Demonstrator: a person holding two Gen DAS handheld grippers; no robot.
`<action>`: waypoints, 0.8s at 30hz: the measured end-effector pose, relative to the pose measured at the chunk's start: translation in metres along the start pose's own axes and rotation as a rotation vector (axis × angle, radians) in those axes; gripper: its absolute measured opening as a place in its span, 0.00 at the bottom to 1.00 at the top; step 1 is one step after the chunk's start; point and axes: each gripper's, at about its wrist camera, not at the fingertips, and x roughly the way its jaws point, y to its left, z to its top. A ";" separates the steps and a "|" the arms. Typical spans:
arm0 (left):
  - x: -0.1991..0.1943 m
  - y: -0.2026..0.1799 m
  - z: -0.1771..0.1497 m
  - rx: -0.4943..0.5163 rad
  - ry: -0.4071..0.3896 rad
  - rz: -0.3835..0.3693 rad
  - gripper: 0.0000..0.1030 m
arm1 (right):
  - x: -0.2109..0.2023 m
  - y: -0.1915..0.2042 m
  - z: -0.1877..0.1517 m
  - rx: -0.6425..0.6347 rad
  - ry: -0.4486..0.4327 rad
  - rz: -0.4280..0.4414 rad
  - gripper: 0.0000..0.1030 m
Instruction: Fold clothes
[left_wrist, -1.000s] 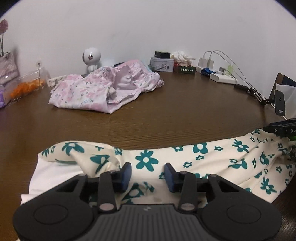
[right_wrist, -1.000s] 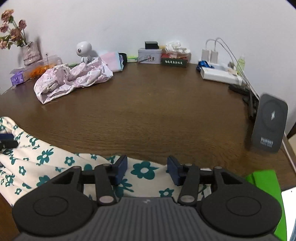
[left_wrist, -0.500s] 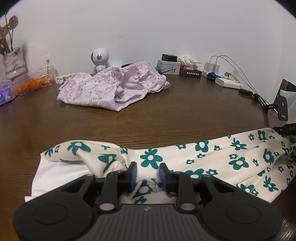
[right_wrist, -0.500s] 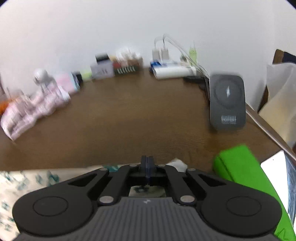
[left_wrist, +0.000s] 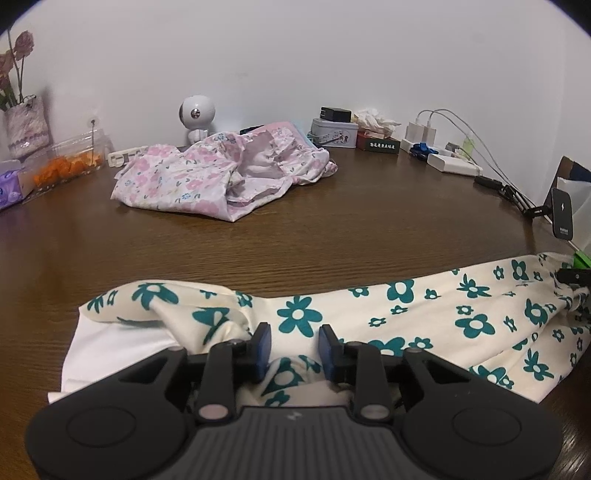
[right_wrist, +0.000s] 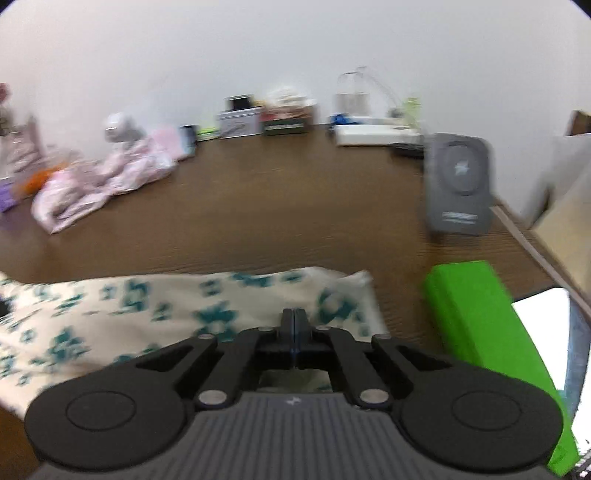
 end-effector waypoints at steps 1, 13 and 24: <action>-0.001 0.000 0.000 -0.005 -0.001 -0.002 0.26 | -0.007 -0.003 0.001 0.009 -0.013 0.013 0.03; 0.000 -0.001 -0.002 -0.002 -0.016 -0.024 0.35 | -0.054 -0.003 -0.021 -0.172 0.094 0.273 0.09; 0.000 -0.003 -0.004 0.020 -0.018 -0.021 0.36 | -0.049 -0.001 -0.012 -0.219 0.021 0.150 0.43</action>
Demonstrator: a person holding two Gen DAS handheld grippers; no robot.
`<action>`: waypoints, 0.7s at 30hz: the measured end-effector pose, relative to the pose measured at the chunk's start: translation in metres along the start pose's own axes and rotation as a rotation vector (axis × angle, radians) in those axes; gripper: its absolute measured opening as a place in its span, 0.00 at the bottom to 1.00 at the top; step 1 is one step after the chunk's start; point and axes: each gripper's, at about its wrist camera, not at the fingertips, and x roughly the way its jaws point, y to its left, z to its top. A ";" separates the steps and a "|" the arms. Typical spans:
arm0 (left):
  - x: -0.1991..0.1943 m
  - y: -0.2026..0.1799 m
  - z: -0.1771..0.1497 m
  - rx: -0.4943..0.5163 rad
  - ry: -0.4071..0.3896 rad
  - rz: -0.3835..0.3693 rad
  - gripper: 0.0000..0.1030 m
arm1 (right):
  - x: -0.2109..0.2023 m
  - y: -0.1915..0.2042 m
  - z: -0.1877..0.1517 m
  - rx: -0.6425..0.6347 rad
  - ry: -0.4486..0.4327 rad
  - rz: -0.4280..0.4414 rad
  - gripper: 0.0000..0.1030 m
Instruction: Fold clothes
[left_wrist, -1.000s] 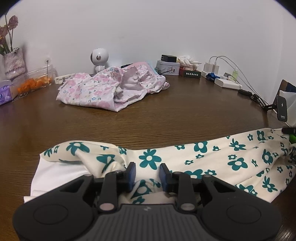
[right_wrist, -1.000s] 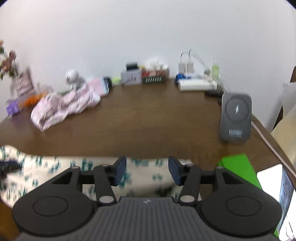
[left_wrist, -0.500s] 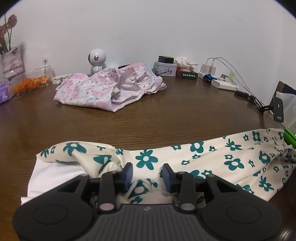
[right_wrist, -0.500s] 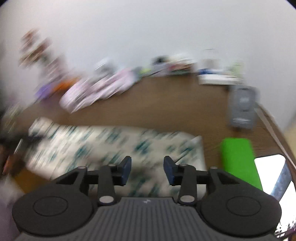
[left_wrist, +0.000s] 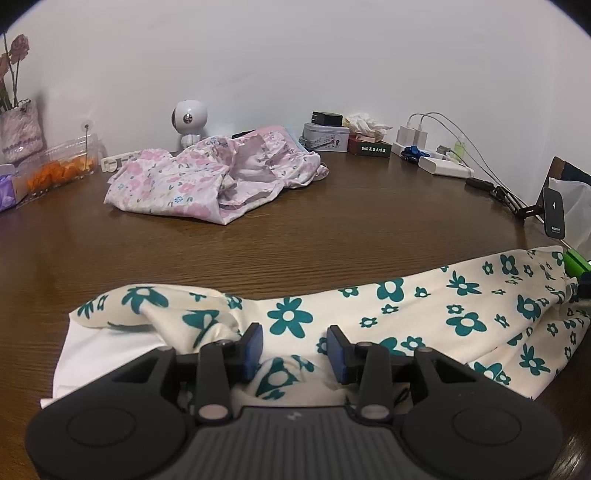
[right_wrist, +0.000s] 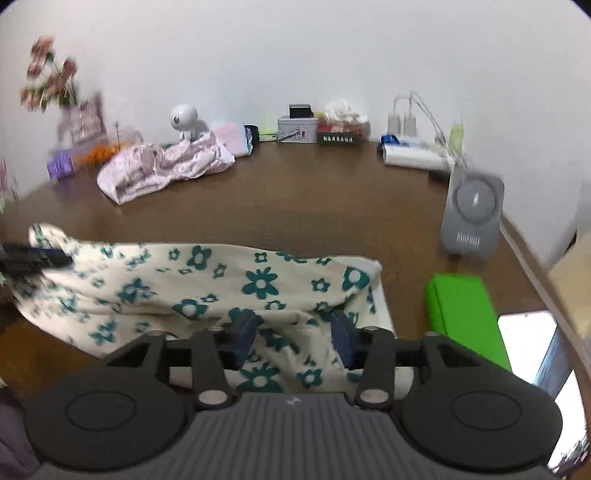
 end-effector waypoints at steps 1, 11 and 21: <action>0.000 0.000 0.000 0.001 0.000 -0.001 0.36 | 0.006 0.003 -0.002 -0.024 0.011 0.000 0.41; 0.000 -0.001 -0.002 0.015 -0.002 0.004 0.36 | 0.032 -0.029 0.000 0.300 0.048 -0.012 0.13; 0.000 -0.002 -0.002 0.018 -0.011 0.006 0.37 | 0.015 -0.001 0.013 0.191 0.001 0.173 0.15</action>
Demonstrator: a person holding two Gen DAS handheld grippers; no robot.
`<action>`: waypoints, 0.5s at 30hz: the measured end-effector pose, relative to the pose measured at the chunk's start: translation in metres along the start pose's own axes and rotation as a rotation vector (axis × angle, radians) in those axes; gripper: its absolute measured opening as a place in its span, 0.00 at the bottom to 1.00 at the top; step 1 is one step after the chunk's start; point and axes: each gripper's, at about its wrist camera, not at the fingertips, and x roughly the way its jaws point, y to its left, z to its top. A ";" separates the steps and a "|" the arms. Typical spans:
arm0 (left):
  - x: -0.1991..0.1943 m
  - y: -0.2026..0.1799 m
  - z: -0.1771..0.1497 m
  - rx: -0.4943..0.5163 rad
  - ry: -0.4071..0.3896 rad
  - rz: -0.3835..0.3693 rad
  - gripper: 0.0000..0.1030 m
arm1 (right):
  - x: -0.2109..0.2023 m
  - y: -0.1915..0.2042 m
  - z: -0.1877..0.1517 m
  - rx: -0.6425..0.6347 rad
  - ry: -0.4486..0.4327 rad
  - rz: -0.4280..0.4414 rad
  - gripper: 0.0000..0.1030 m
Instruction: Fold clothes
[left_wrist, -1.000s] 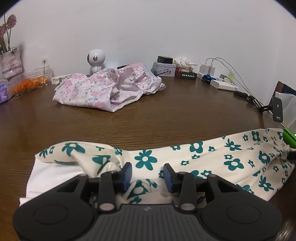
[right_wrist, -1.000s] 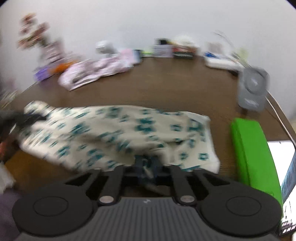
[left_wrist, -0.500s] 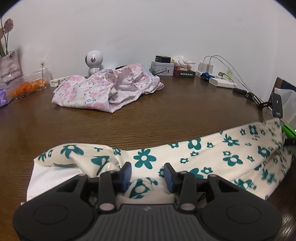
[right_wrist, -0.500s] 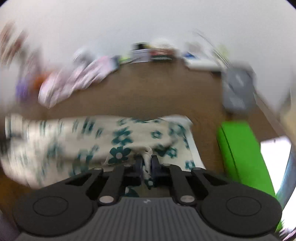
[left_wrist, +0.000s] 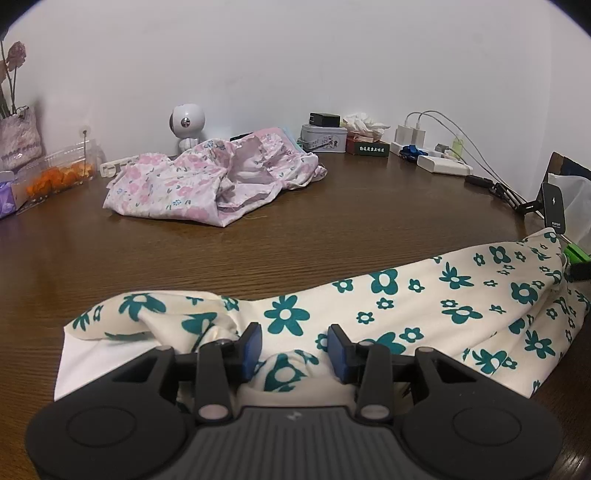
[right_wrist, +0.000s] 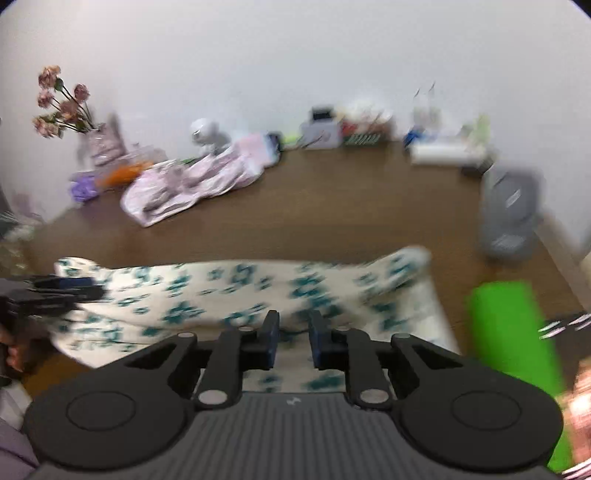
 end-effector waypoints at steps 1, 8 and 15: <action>0.000 0.000 0.000 0.001 0.000 0.000 0.37 | 0.007 -0.006 0.001 0.058 0.006 0.006 0.16; 0.000 0.000 -0.001 0.005 -0.005 -0.004 0.38 | 0.025 -0.015 0.006 0.321 -0.012 0.116 0.77; -0.001 0.001 -0.002 0.010 -0.013 -0.015 0.39 | 0.044 -0.023 0.009 0.567 -0.119 0.120 0.77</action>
